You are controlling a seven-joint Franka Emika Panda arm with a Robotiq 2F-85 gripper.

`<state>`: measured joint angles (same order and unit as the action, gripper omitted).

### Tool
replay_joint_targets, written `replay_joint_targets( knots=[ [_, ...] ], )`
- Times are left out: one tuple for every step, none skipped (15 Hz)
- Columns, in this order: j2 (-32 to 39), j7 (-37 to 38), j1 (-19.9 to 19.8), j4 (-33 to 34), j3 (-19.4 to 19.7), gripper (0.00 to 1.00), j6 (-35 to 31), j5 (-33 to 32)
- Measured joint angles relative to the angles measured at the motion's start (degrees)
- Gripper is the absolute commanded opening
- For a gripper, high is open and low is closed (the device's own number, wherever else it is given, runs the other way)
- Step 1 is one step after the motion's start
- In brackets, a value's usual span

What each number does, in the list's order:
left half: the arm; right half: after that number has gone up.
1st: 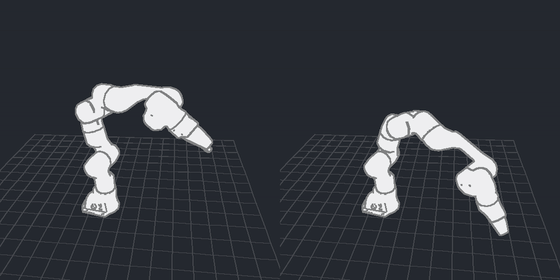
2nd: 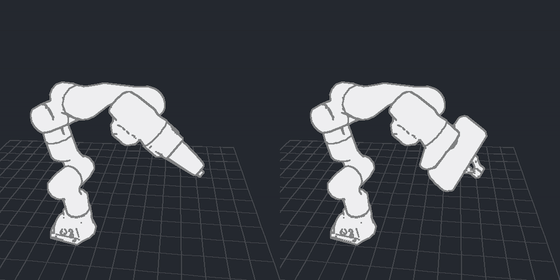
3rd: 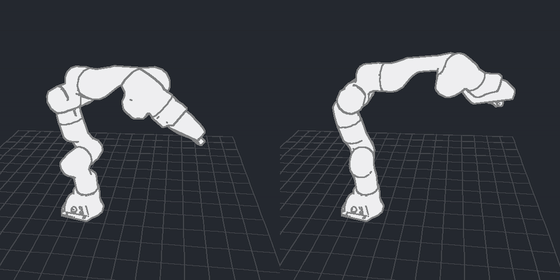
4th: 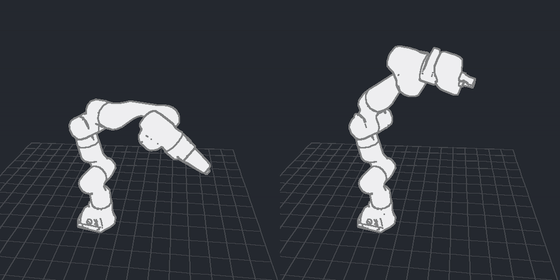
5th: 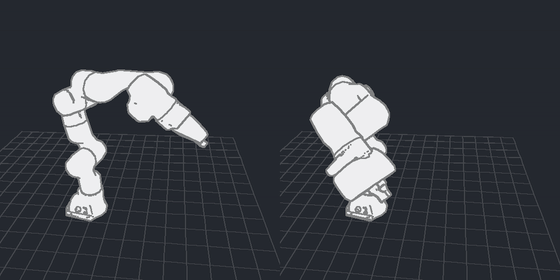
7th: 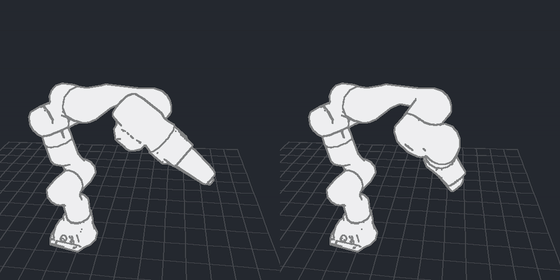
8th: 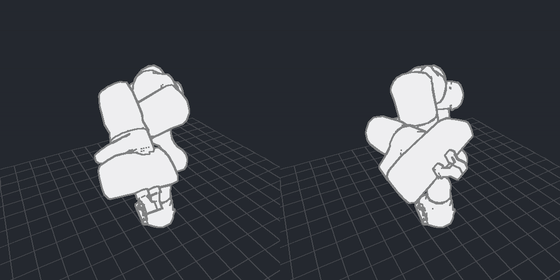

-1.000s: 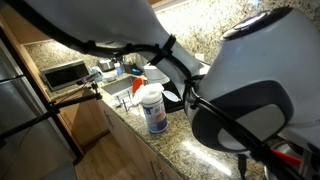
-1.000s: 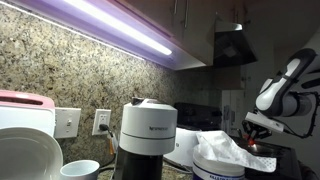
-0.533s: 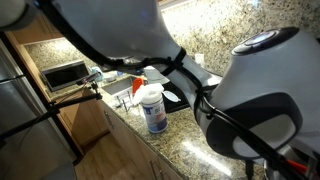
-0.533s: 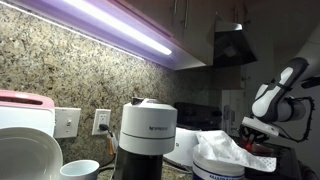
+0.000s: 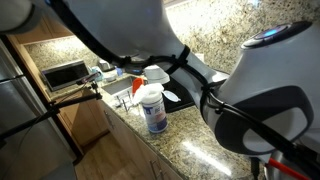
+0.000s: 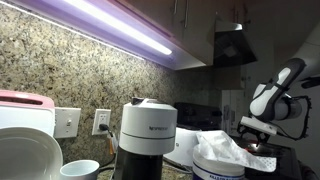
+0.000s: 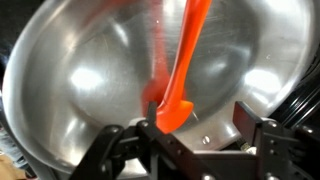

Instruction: Pick up the orange spoon and place it on the pan

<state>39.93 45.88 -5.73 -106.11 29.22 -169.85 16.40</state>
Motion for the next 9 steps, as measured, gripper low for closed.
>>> replay_joint_targets(
  knots=[
    [0.0, 0.0, 0.2, 0.0, 0.2, 1.00, 0.1, -0.5],
    [0.0, 0.0, 0.7, -0.1, 0.6, 1.00, 0.1, -1.4],
    [-0.1, -0.1, 1.6, -0.4, 1.4, 1.00, 0.1, -2.7],
    [-0.2, -0.1, 3.0, -0.8, 2.4, 1.00, 0.0, -4.2],
    [-0.5, -0.1, 4.8, -1.5, 3.7, 1.00, -0.1, -5.7],
    [-0.7, -0.2, 6.7, -2.3, 4.9, 1.00, -0.1, -7.2],
    [-1.1, -0.6, 8.7, -3.2, 6.0, 1.00, -0.1, -8.8],
    [-1.4, -0.8, 10.9, -4.2, 7.0, 1.00, -0.1, -10.6],
    [-1.8, -1.1, 13.0, -5.2, 8.0, 1.00, -0.1, -12.2]
  ],
)
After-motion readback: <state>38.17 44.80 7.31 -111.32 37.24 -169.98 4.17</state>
